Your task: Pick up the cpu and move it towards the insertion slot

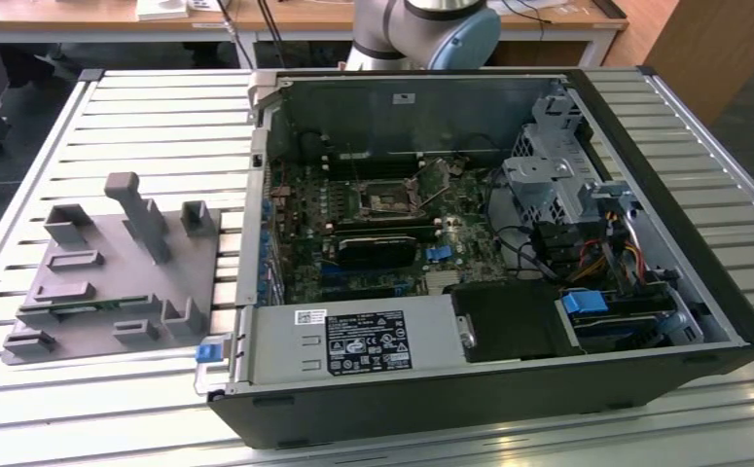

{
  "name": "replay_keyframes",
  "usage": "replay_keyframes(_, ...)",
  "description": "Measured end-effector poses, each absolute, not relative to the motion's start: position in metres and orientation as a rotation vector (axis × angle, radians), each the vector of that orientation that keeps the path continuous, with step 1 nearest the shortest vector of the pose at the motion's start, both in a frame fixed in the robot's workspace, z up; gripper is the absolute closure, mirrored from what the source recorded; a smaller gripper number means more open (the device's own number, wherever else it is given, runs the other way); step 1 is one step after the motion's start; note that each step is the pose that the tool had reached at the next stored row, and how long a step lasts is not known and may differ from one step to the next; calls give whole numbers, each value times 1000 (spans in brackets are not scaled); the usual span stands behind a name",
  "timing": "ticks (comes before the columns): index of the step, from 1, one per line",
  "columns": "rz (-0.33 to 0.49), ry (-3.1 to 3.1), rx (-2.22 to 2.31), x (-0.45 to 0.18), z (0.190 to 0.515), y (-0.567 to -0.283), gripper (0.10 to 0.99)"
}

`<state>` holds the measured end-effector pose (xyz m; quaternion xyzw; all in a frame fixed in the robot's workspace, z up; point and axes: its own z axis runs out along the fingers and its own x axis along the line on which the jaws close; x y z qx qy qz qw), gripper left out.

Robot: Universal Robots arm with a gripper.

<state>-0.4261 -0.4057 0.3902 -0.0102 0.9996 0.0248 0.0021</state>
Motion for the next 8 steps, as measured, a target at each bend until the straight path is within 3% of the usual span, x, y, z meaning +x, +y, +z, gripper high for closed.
replay_keyframes(8,83,3136,-32,-416,395,-406,545)
